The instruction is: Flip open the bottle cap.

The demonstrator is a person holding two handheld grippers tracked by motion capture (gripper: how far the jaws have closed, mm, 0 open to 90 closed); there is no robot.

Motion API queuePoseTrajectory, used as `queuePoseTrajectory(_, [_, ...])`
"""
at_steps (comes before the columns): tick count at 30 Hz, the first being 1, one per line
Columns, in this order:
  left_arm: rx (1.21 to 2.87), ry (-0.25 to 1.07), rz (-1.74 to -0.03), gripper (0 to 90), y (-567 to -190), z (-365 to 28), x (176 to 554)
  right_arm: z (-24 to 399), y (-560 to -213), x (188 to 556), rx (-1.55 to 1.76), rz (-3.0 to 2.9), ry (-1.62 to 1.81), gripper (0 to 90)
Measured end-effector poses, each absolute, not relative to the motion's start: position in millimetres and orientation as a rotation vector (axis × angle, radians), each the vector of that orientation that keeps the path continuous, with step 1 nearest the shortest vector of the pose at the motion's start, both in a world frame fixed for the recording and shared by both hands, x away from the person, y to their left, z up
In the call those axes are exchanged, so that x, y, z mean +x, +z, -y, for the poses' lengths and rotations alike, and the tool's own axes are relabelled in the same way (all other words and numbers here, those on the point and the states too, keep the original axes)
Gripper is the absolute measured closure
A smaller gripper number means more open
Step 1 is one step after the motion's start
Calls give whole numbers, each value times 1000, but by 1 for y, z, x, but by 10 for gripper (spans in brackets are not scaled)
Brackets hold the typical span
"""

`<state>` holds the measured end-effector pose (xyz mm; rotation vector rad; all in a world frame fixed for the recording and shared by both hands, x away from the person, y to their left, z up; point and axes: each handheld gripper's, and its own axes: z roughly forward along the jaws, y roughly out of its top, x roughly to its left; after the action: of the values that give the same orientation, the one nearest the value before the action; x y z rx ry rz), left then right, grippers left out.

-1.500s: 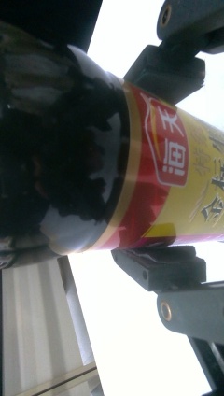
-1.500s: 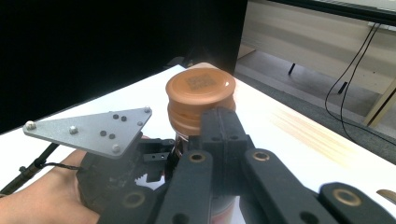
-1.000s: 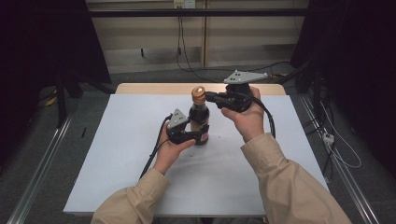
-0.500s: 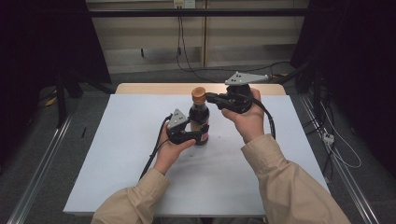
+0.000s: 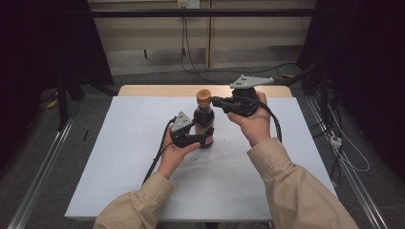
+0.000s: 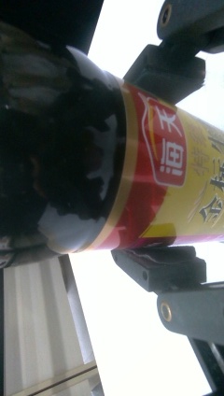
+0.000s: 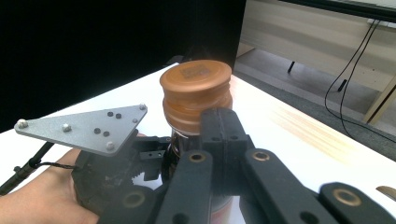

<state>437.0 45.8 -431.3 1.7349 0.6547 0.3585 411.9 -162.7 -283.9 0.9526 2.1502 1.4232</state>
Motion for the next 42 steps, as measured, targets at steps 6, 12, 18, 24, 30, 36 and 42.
queuePoseTrajectory(6, [1728, 351, -662, 301, -432, -46, 437, 161, -280, 413, 956, -2163, 1416, 900])
queuePoseTrajectory(12, [1728, 353, -661, 300, -432, -46, 437, 160, -277, 413, 955, -2164, 1428, 900])
queuePoseTrajectory(18, [1728, 354, -660, 301, -432, -46, 437, 159, -276, 414, 956, -2157, 1451, 900])
queuePoseTrajectory(24, [1725, 357, -662, 301, -432, -46, 436, 158, -272, 413, 949, -2157, 1452, 900])
queuePoseTrajectory(30, [1726, 358, -659, 301, -432, -46, 437, 158, -270, 414, 945, -2158, 1457, 900])
queuePoseTrajectory(36, [1724, 360, -661, 301, -433, -46, 436, 157, -268, 414, 943, -2163, 1451, 900])
queuePoseTrajectory(42, [1728, 355, -657, 301, -432, -46, 437, 157, -268, 414, 948, -2158, 1460, 900])
